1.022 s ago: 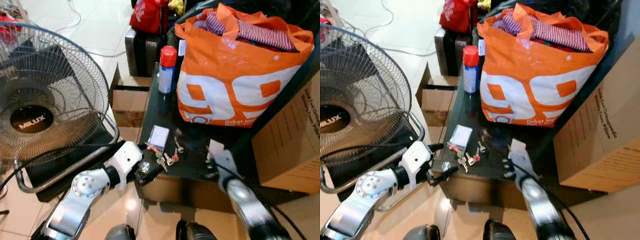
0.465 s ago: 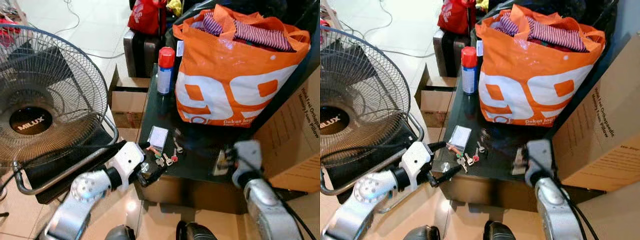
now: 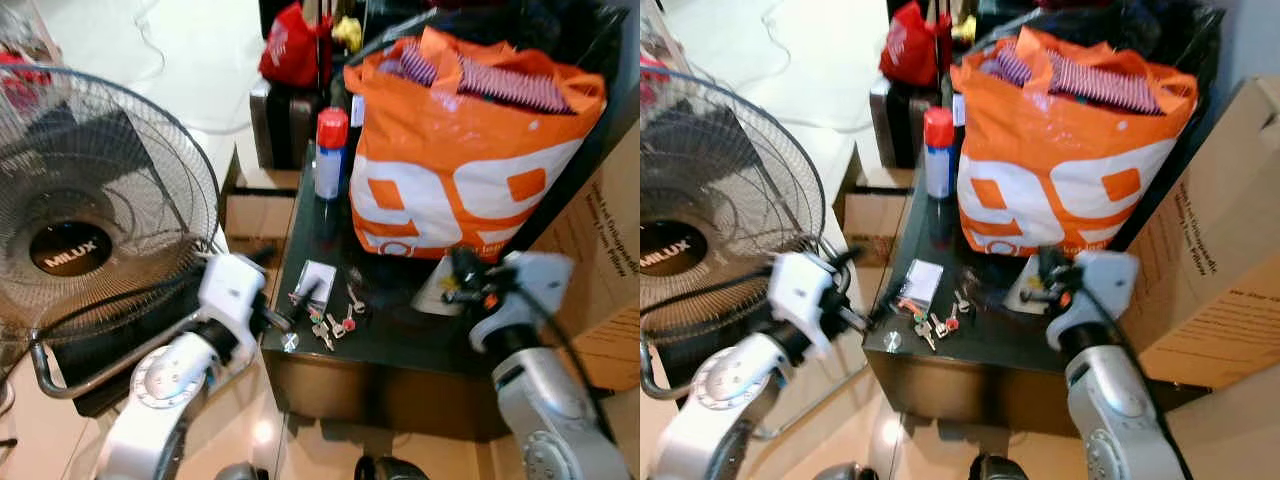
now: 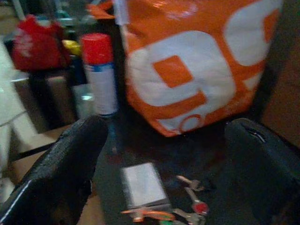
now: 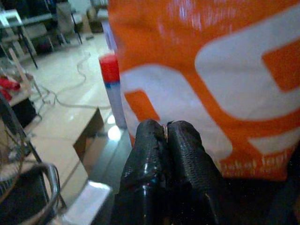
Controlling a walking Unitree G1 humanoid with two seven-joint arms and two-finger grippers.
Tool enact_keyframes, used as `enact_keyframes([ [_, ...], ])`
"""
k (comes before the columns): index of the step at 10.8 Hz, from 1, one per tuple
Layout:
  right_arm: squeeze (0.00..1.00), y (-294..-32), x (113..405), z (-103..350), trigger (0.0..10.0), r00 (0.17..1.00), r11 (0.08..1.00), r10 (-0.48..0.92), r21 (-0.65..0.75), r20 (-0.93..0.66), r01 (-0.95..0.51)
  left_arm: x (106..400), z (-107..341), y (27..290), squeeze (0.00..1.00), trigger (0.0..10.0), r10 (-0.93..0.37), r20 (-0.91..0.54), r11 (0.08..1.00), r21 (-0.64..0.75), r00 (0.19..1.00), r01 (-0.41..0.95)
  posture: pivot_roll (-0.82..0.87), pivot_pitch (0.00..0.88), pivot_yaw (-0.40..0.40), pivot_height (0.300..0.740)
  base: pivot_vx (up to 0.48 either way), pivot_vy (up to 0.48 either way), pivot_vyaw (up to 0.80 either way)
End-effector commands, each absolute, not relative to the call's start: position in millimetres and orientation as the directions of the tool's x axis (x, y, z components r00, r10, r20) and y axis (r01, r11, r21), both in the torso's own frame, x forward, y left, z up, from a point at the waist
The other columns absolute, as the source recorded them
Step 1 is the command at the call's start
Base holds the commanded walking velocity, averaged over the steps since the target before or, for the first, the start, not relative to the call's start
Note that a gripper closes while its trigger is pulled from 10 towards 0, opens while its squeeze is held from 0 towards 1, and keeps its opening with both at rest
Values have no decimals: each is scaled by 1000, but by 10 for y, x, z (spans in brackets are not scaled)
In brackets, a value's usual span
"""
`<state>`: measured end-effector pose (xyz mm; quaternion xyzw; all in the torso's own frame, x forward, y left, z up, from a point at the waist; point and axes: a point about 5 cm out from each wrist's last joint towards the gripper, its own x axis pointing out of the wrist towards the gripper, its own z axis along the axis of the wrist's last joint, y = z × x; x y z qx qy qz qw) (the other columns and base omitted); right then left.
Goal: Hang keys on a hook
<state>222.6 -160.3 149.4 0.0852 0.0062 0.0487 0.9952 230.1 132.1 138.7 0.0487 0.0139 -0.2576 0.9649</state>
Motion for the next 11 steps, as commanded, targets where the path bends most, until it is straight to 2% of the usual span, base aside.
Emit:
enact_keyframes([
  [1, 0, -1597, 2235, 1531, 0, 995, 978, 95, 188, 6, -95, 2287, 1393, 1353, 94, 10000, -474, -63, 874, 92, 878, 478, -19, 32, 6, 740, 0, 0, 0],
  [2, 0, -1555, 2264, 1504, 9647, 995, 980, 103, 169, -4, -100, 2286, 1373, 1362, 98, 10000, -480, -78, 868, 106, 874, 486, -17, 32, 6, 740, 0, 0, 0],
  [4, 0, -1468, 2311, 1499, 10000, 987, 973, 161, 171, -3, -158, 2342, 1359, 1381, 102, 10000, -481, -90, 861, 140, 872, 490, -9, 28, 8, 740, 0, 0, 0],
  [9, 0, -1523, 2243, 1478, 10000, 990, 977, 139, 163, 10, -138, 2353, 1327, 1400, 98, 10000, -466, -100, 864, 160, 879, 477, -30, 23, 16, 740, 0, 0, -776],
  [11, 0, -1651, 2160, 1451, 10000, 991, 984, 134, 118, 0, -133, 2375, 1270, 1388, 94, 10000, -446, -145, 871, 158, 883, 466, -44, 28, 44, 740, 0, 0, -781],
])
